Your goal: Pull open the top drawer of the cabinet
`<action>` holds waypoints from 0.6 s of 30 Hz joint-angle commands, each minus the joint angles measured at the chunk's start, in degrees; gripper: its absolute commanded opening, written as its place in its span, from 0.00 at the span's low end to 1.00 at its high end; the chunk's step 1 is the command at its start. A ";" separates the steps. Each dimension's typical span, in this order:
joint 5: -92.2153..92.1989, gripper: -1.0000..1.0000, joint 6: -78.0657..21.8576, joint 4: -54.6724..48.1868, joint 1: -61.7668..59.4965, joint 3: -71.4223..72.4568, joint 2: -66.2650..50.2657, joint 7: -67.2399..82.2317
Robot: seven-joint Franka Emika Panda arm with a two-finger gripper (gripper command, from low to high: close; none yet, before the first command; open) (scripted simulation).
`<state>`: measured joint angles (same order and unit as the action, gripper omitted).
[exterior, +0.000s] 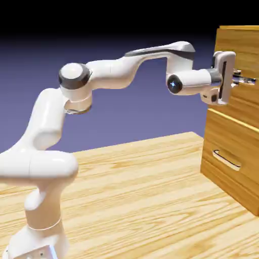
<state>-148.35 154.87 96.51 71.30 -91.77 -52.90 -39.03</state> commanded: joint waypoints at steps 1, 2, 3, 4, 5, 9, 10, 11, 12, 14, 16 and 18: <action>-0.20 0.00 -0.46 2.08 1.94 -1.21 0.34 0.68; -0.38 0.00 -0.91 4.16 3.92 -2.48 0.64 1.32; -0.51 0.00 -1.35 6.23 5.94 -3.81 0.90 1.92; -0.60 0.00 -1.77 8.31 7.99 -5.18 1.10 2.46; -0.65 0.00 -2.18 10.37 10.07 -6.59 1.25 2.94; -0.44 0.00 -3.64 18.34 18.37 -12.44 1.17 4.26; -0.29 0.00 -3.97 20.29 20.45 -13.95 0.98 4.43; -0.09 0.00 -4.27 22.22 22.52 -15.46 0.72 4.55; 0.15 0.00 -4.55 24.14 24.60 -16.98 0.40 4.62; 0.77 0.00 -5.05 27.95 28.75 -20.04 -0.45 4.59; 1.58 0.00 -5.44 31.74 32.90 -23.09 -1.57 4.35; 2.59 0.00 -5.69 35.50 37.05 -26.13 -2.95 3.92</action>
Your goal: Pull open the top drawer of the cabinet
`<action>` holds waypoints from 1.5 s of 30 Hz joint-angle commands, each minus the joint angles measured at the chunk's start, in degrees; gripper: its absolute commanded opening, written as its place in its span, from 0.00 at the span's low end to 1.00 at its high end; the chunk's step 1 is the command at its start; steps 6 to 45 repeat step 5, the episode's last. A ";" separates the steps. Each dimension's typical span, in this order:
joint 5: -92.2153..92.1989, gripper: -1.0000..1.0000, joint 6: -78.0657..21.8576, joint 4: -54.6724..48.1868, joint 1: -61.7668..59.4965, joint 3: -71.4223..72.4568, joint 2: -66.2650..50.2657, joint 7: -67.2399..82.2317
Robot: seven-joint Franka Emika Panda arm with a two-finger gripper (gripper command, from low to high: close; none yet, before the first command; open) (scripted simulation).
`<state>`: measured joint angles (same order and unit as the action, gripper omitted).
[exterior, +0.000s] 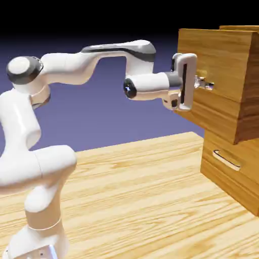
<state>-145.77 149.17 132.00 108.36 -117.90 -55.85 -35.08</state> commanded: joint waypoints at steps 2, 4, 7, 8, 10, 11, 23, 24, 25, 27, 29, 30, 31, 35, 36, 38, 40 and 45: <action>1.24 0.00 -0.08 3.71 4.15 -3.00 -1.61 -0.64; 1.97 0.00 -0.05 5.61 6.30 -4.53 -2.54 -1.03; 1.97 1.00 -0.05 5.61 6.30 -4.53 -2.54 -1.03; 1.97 1.00 -0.05 5.61 6.30 -4.53 -2.54 -1.03; 1.97 1.00 -0.05 5.61 6.30 -4.53 -2.54 -1.03; 1.97 1.00 -0.05 5.61 6.30 -4.53 -2.54 -1.03; 1.97 1.00 -0.05 5.61 6.30 -4.53 -2.54 -1.03; 1.97 1.00 -0.05 5.61 6.30 -4.53 -2.54 -1.03; 1.97 1.00 -0.05 5.61 6.30 -4.53 -2.54 -1.03; 1.97 1.00 -0.05 5.61 6.30 -4.53 -2.54 -1.03; 1.97 1.00 -0.05 5.61 6.30 -4.53 -2.54 -1.03; 1.97 1.00 -0.05 5.61 6.30 -4.53 -2.54 -1.03; 1.97 1.00 -0.05 5.61 6.30 -4.53 -2.54 -1.03; 1.97 1.00 -0.05 5.61 6.30 -4.53 -2.54 -1.03; 1.97 1.00 -0.05 5.61 6.30 -4.53 -2.54 -1.03; 1.97 1.00 -0.05 5.61 6.30 -4.53 -2.54 -1.03; 1.97 1.00 -0.05 5.61 6.30 -4.53 -2.54 -1.03; 1.97 1.00 -0.05 5.61 6.30 -4.53 -2.54 -1.03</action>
